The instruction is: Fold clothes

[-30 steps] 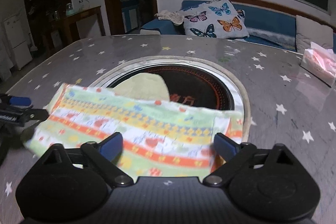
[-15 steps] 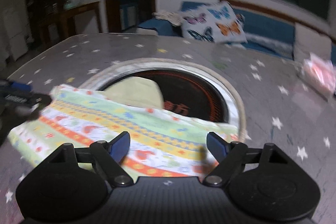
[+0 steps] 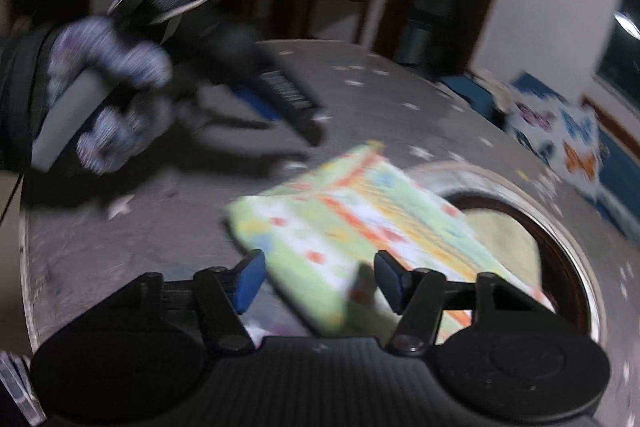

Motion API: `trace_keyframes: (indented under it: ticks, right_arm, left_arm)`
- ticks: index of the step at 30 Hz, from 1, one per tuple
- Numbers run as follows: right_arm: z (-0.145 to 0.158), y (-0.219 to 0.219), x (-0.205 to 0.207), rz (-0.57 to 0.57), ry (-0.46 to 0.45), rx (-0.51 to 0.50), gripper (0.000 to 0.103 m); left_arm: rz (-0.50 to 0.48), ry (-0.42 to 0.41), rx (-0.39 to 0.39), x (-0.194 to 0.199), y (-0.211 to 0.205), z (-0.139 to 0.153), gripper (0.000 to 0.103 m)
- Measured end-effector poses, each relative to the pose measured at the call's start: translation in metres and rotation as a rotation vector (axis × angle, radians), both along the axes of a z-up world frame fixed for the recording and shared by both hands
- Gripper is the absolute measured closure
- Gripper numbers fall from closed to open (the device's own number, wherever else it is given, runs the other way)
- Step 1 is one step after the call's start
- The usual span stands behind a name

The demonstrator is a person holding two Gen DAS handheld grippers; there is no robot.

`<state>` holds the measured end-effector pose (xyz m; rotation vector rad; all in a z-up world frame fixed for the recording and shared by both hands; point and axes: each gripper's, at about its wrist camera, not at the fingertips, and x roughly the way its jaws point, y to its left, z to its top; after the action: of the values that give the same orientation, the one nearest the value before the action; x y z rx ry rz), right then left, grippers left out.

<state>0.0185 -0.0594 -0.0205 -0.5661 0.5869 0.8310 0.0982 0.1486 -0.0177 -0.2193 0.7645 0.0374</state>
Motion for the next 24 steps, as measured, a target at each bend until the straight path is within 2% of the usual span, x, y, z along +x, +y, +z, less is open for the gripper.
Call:
trace_keyframes:
  ticks: [4, 6, 7, 9, 12, 17, 20, 23, 24]
  right_arm:
    - [-0.011, 0.031, -0.012, 0.061, -0.073, -0.067, 0.05]
    - [-0.011, 0.04, -0.012, 0.064, -0.08, -0.075, 0.063]
    - [-0.011, 0.043, -0.011, 0.063, -0.074, -0.076, 0.065]
    - [-0.011, 0.046, -0.01, 0.058, -0.059, -0.07, 0.079]
    - [-0.009, 0.045, -0.009, 0.048, -0.044, -0.049, 0.089]
    - [0.007, 0.024, -0.005, 0.001, -0.016, 0.045, 0.094]
    - [0.018, 0.012, -0.004, -0.031, 0.002, 0.102, 0.095]
    - [0.026, 0.003, -0.004, -0.04, 0.014, 0.136, 0.096]
    - [0.028, 0.0, -0.005, -0.042, 0.019, 0.146, 0.096]
  left_arm:
    - [0.006, 0.032, -0.093, -0.004, 0.01, -0.002, 0.046]
    - [0.006, 0.042, -0.122, -0.005, 0.012, -0.003, 0.045]
    - [0.004, 0.043, -0.132, -0.006, 0.012, -0.003, 0.045]
    - [0.001, 0.046, -0.158, -0.008, 0.013, -0.003, 0.043]
    - [-0.003, 0.056, -0.213, -0.01, 0.012, -0.003, 0.036]
    - [0.01, 0.074, -0.297, -0.013, 0.006, -0.002, 0.031]
    - [0.026, 0.09, -0.378, -0.011, 0.0, -0.003, 0.03]
    - [0.029, 0.104, -0.463, -0.009, -0.006, -0.005, 0.035]
    - [0.024, 0.11, -0.487, -0.007, -0.009, -0.006, 0.046]
